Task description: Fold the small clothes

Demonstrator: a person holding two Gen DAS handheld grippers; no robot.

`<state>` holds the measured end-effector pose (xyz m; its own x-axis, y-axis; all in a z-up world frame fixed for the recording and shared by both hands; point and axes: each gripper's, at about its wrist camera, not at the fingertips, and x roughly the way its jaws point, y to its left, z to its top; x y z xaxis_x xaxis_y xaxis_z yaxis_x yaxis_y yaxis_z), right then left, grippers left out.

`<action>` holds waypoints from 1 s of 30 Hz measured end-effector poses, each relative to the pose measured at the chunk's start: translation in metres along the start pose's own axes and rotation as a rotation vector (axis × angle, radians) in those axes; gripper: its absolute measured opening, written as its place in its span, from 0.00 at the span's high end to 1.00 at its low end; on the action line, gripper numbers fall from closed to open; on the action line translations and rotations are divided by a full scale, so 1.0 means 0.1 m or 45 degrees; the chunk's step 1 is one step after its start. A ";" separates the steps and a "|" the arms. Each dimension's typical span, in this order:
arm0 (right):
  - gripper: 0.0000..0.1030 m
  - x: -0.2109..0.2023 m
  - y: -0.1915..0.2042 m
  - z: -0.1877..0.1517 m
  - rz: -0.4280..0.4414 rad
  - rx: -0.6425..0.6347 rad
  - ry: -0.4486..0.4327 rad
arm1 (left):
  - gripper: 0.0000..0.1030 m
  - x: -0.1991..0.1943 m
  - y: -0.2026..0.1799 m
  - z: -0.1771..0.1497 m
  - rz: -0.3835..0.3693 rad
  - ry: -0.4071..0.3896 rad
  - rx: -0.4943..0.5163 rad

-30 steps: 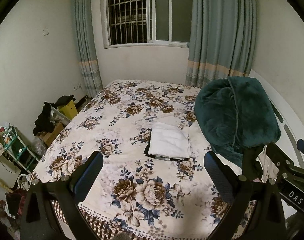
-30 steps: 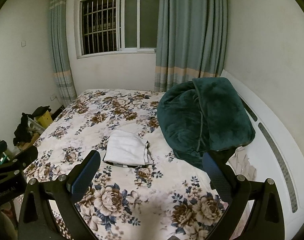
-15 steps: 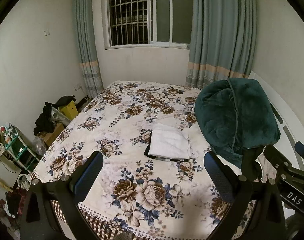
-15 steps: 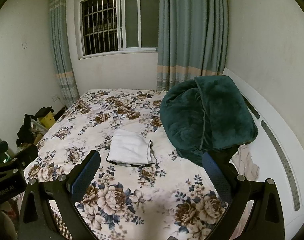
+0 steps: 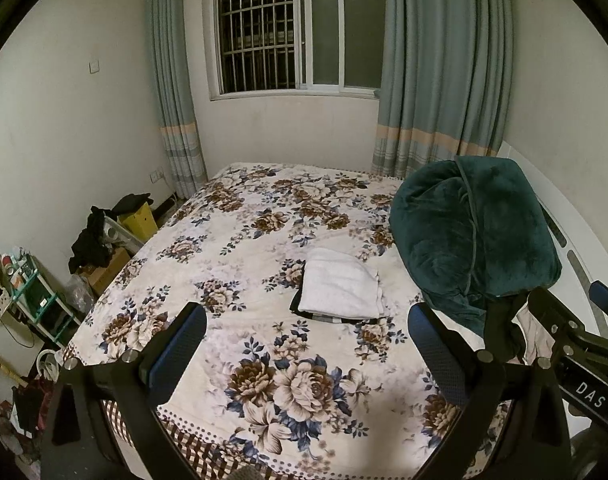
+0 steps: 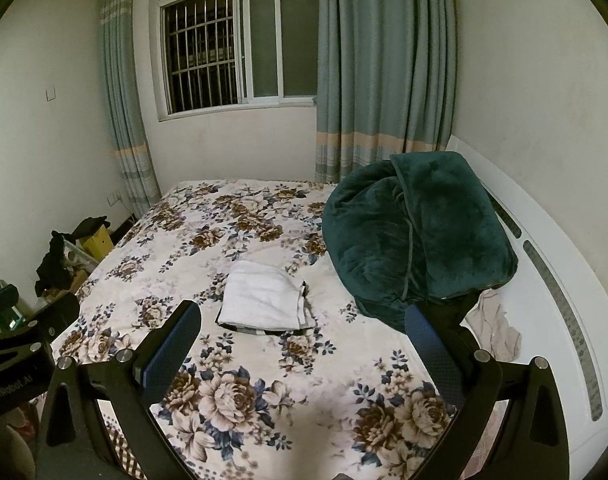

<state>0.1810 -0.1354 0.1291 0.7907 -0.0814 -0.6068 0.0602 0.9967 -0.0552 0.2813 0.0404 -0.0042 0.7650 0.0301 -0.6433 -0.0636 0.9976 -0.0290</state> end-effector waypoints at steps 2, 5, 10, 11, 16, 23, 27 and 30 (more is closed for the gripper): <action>0.00 -0.01 0.00 -0.01 -0.003 0.001 0.000 | 0.00 0.00 0.00 0.00 0.001 -0.001 0.001; 0.00 -0.02 0.01 -0.01 -0.004 0.003 0.000 | 0.00 -0.01 0.00 0.00 0.002 0.001 -0.001; 0.00 -0.03 0.00 -0.03 -0.007 0.008 0.001 | 0.00 0.00 0.00 0.00 0.003 -0.002 0.000; 0.00 -0.04 -0.01 -0.03 -0.010 0.010 -0.001 | 0.00 -0.01 0.01 0.01 0.004 -0.002 0.000; 0.00 -0.06 0.03 -0.04 -0.011 0.011 0.000 | 0.00 -0.03 0.03 0.03 0.011 -0.002 -0.004; 0.00 -0.08 0.02 -0.06 -0.016 0.017 -0.001 | 0.00 -0.06 0.06 0.03 0.021 -0.005 -0.006; 0.00 -0.09 0.01 -0.07 -0.018 0.020 0.000 | 0.00 -0.09 0.11 0.02 0.034 -0.022 -0.014; 0.00 -0.10 0.02 -0.07 -0.020 0.021 -0.001 | 0.00 -0.12 0.13 0.02 0.040 -0.033 -0.025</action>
